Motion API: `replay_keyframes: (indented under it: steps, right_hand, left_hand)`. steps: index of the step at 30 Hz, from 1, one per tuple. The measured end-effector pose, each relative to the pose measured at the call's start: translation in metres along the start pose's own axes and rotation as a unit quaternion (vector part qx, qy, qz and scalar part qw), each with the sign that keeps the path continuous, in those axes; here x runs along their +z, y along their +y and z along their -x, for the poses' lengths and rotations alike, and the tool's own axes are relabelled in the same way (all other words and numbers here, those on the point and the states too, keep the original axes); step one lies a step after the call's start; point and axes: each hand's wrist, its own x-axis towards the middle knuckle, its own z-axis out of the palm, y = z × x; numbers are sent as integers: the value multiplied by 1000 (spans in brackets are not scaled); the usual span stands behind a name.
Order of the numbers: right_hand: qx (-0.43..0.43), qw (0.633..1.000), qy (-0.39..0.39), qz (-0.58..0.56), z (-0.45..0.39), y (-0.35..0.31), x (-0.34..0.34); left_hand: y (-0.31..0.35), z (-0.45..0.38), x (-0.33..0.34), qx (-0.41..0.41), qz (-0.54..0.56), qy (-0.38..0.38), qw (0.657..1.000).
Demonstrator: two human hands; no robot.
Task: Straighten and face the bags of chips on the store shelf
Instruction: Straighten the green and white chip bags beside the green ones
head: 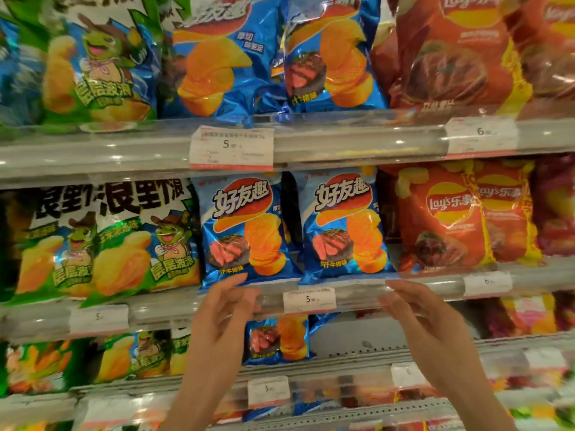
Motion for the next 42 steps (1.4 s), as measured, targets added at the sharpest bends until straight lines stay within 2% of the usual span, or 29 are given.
replay_keyframes:
  steps: [4, 7, 10, 13, 16, 20, 24, 31, 33, 37, 39, 42]
  right_hand:
    - [0, 999, 47, -12, 10, -22, 34]
    - [-32, 997, 65, -8, -1, -47, 63]
    - [-93, 995, 36, 1, -25, -71, 96]
    - [-115, 993, -12, 29, -58, -90, 131]
    - [-125, 991, -21, 36, -88, -100, 158]
    - [-43, 998, -46, 0, -109, -106, 177]
    - [-4, 998, -37, -41, -124, -98, 182]
    - [-44, 995, 32, -85, -131, -105, 174]
    - [-23, 996, 13, -82, -129, -109, 173]
    - [39, 993, -88, -70, -118, -99, 173]
    - [63, 989, -115, -61, -122, -92, 176]
    - [65, 990, -113, -46, -124, -91, 175]
  left_hand:
    - [-5, -17, -42, 9, -2, -19, 1000]
    - [1, -33, -60, 44, -21, -32, 998]
    - [7, -54, -57, 106, -57, -30, 992]
    - [12, -79, -42, 148, -75, -5, 986]
    - [23, -104, -27, 137, -95, 24, 986]
    - [27, -126, -14, 109, -84, 59, 989]
    - [27, -134, -2, 97, -80, 85, 988]
    - [28, -146, -2, 89, -37, 99, 990]
    - [23, -151, 0, 76, -16, 81, 994]
    - [9, -152, 0, -12, -12, 26, 1000]
    - [6, -156, 0, -15, -8, 24, 1000]
    - [8, -158, 1, -6, -4, 22, 1000]
